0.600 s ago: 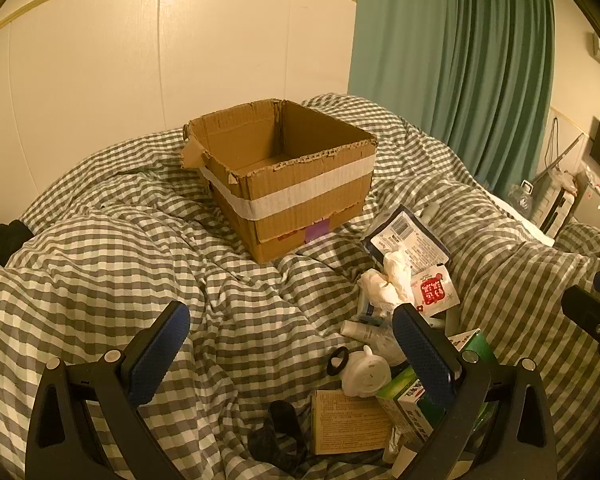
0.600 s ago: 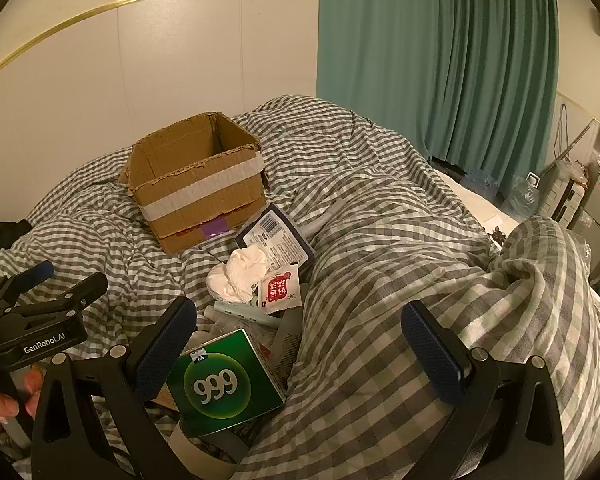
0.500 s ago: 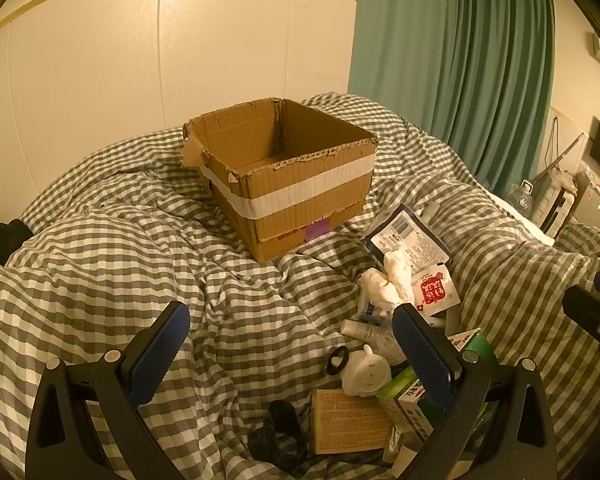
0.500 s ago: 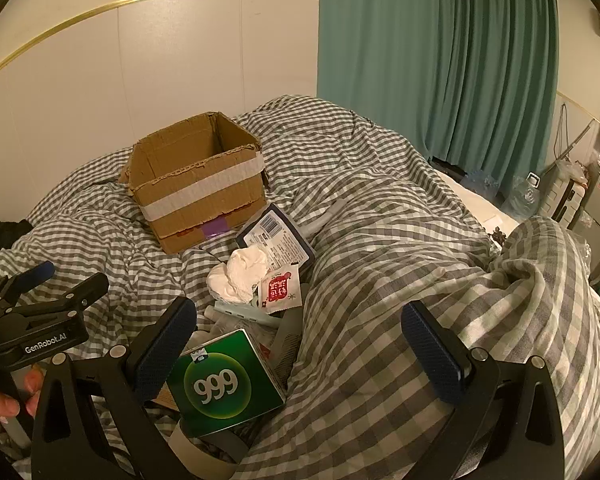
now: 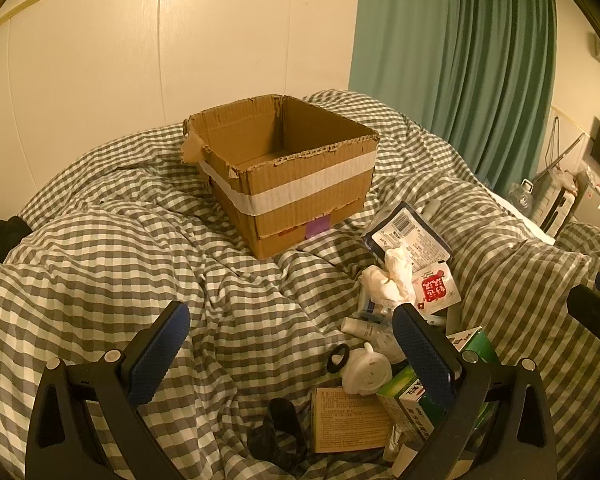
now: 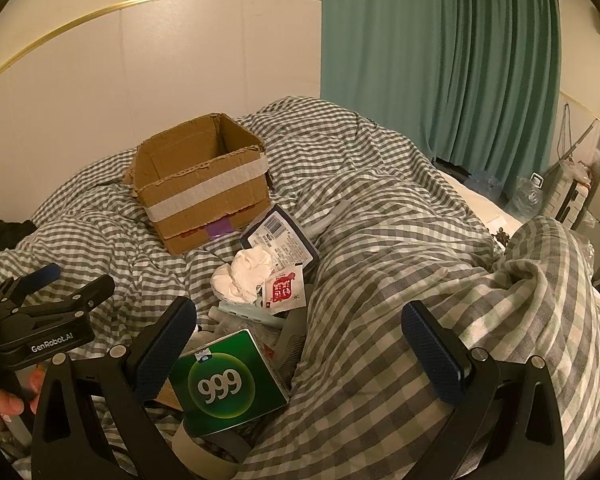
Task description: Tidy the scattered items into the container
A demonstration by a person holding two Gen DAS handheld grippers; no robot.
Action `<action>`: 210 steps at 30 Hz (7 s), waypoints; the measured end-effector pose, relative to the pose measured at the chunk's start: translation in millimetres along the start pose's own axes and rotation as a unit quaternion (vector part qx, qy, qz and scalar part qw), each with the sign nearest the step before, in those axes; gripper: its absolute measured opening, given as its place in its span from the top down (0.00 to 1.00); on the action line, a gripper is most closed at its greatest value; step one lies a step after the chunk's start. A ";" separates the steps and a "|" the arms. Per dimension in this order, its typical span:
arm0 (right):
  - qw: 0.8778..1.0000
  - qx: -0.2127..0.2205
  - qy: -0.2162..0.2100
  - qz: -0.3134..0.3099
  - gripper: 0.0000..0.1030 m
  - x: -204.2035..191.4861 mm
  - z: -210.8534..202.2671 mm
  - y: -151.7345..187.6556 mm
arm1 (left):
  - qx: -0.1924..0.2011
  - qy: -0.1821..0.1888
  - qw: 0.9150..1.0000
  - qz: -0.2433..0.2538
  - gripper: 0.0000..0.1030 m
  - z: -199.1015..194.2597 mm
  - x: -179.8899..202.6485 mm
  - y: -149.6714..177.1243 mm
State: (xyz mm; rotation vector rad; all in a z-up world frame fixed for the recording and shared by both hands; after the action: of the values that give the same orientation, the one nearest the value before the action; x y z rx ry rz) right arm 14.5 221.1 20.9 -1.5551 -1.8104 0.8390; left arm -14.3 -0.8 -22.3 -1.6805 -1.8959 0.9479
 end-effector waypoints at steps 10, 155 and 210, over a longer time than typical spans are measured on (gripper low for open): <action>1.000 0.003 -0.023 -0.004 0.00 -3.1 -1.7 -0.1 | -0.015 0.004 1.000 0.001 0.00 7.6 1.4 1.9; 0.992 0.028 -0.107 -0.056 0.03 -35.4 194.7 -218.9 | -0.008 0.119 0.987 -0.108 0.18 183.3 -48.7 -155.2; 0.985 -0.152 -0.048 -0.068 0.00 -24.8 196.4 -35.1 | -0.192 0.006 0.981 -0.002 0.02 124.0 -32.1 19.1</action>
State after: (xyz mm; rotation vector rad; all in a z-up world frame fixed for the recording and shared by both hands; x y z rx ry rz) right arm -157.1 177.2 -74.1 -1.5740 -2.1695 0.6037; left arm -84.0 -57.1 -115.9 -1.8828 -2.1774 0.5925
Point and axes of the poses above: each gripper's, at about its wrist camera, not at the fingertips, and z roughly the way its jaws point, x to its right, y to its underside, the point moved 1 cm from there along z, roughly the way its jaws point, and after that the axes turned 15 degrees about -y, right-handed, at the moved point
